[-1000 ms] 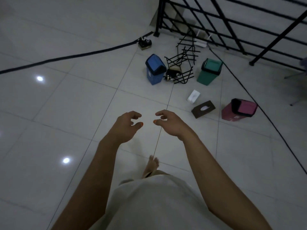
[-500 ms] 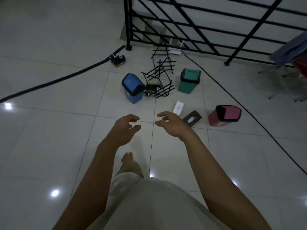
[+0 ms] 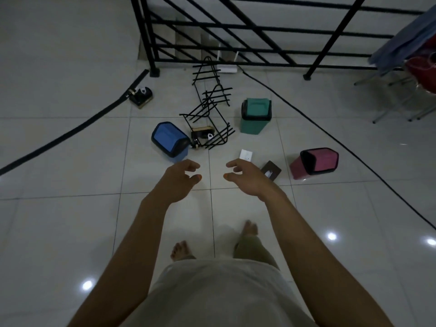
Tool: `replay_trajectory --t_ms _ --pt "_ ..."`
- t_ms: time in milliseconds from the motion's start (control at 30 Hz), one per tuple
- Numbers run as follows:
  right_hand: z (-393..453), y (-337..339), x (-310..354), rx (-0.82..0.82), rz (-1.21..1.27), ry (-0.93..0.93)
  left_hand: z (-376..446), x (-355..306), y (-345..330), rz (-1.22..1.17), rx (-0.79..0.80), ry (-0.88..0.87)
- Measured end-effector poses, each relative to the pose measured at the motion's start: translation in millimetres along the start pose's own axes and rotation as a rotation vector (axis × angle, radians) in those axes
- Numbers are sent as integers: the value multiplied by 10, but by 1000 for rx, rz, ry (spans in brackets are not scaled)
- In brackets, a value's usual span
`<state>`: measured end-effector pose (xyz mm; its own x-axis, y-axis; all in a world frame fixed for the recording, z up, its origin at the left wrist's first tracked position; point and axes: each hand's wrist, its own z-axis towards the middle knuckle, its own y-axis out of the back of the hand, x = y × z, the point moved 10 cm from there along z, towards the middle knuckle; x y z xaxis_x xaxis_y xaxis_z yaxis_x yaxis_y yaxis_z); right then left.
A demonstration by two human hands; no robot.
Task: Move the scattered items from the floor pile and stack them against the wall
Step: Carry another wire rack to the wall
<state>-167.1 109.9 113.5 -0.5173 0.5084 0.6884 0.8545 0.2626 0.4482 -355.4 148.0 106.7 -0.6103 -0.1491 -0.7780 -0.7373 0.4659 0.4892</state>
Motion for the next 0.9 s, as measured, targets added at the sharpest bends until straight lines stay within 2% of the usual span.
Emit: replay_trajectory --t_ms 233,467,633,800,900 --pt "808 686 -300 72 -34 10 748 -288 -523 16 -8 37" --pt "1819 1016 -756 189 -143 26 1752 -443 -1227 118 88 -16" --pt "2672 883 -1337 195 -189 6 2473 123 -1667 195 196 27" --pt "3723 438 -2064 210 -268 0 3356 1082 -2161 259 278 31" --pt "4442 94 -2468 215 -340 35 3971 1652 -2484 369 300 -26"
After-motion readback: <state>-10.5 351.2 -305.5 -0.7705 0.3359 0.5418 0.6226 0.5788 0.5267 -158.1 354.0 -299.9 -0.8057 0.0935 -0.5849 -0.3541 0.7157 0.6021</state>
